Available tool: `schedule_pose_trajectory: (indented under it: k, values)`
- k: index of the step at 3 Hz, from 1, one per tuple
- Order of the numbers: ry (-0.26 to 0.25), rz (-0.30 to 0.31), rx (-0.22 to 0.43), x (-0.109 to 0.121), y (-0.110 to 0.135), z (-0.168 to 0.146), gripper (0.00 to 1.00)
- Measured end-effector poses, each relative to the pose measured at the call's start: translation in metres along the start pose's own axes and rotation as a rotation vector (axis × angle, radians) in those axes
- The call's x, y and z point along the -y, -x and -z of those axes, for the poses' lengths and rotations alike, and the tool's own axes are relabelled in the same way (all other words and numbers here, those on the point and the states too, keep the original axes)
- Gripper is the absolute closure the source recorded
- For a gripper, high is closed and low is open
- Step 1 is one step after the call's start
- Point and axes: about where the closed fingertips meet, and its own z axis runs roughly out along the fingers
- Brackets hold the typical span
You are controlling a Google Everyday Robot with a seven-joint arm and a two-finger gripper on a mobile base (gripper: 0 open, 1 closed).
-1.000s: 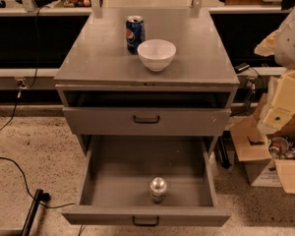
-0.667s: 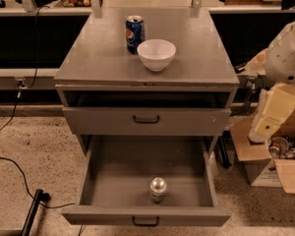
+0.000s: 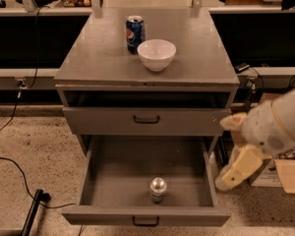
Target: Pick 7up can from middle drawer and place on counter
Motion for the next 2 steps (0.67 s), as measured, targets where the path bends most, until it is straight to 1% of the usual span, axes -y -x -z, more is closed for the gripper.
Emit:
schedule_pose_trajectory:
  k: [1,2]
  values:
    - [-0.033,-0.082,0.1,-0.008,-0.024,-0.01,0.0]
    - [-0.033,-0.043,0.085,0.015,-0.006,-0.03,0.0]
